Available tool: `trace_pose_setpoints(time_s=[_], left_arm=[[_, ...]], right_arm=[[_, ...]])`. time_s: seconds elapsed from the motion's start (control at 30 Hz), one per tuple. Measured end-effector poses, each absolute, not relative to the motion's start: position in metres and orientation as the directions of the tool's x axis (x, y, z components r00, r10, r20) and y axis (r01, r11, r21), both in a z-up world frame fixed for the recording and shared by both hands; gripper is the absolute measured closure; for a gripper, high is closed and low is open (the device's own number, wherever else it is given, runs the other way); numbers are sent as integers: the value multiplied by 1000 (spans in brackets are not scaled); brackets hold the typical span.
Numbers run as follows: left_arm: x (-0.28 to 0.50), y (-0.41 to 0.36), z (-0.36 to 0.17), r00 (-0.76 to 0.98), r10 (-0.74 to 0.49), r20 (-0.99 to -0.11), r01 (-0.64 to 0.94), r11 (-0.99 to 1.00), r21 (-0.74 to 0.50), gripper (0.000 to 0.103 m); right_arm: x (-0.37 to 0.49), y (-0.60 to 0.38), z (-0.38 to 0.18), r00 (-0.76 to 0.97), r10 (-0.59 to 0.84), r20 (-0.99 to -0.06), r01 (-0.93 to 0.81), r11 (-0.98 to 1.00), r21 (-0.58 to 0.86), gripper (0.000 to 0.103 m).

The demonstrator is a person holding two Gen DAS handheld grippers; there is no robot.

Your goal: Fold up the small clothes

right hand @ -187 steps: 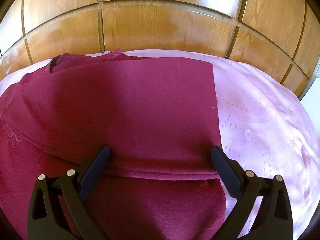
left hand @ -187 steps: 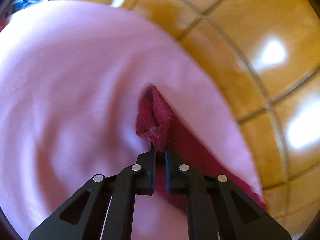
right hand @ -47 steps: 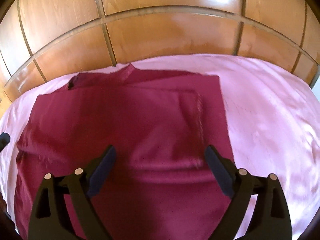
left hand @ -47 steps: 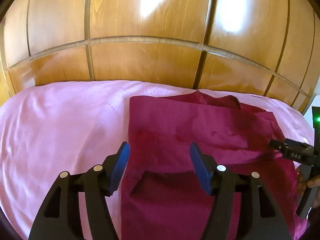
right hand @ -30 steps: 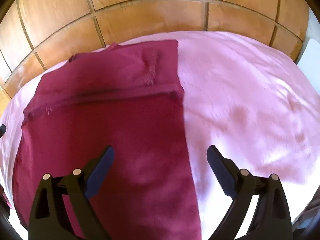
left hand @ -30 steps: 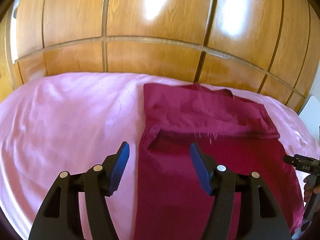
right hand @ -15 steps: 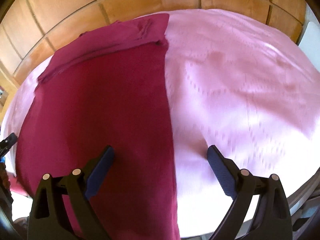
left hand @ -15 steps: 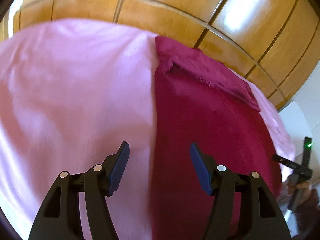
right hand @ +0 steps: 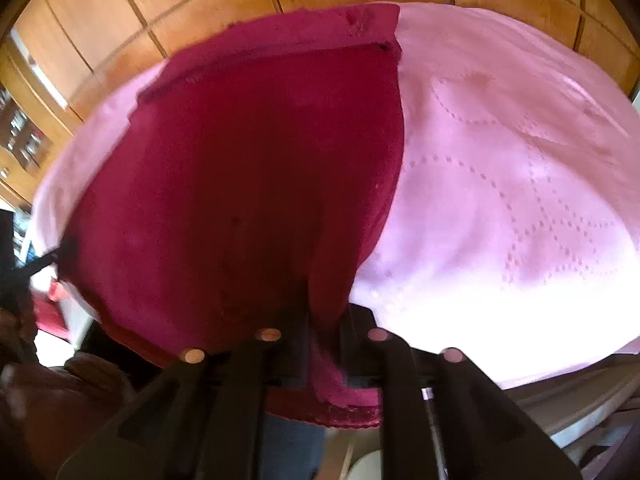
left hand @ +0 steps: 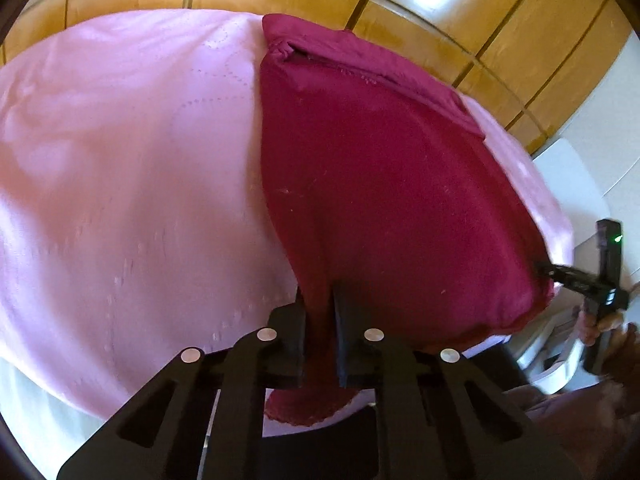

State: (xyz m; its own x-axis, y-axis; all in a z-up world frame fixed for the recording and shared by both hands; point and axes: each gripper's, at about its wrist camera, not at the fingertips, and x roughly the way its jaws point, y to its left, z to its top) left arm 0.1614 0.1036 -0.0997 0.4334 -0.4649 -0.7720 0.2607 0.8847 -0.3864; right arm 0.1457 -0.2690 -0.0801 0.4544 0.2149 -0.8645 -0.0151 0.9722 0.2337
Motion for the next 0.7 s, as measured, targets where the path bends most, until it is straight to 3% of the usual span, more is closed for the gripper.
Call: trace_pose_setpoints(time_s=[0.2, 0.4, 0.7], left_arm=[[180, 109, -60, 464, -634, -619, 327, 772, -545, 95], [228, 107, -27, 501, -692, -519, 356, 712, -605, 95], [337, 102, -29, 554, -611, -564, 237, 766, -597, 95]], right_arm=[[167, -277, -44, 549, 318, -773, -37, 933, 358, 93], [213, -293, -26, 621, 308, -721, 9, 917, 400, 93], [304, -323, -35, 626, 243, -741, 103, 916, 388, 92]])
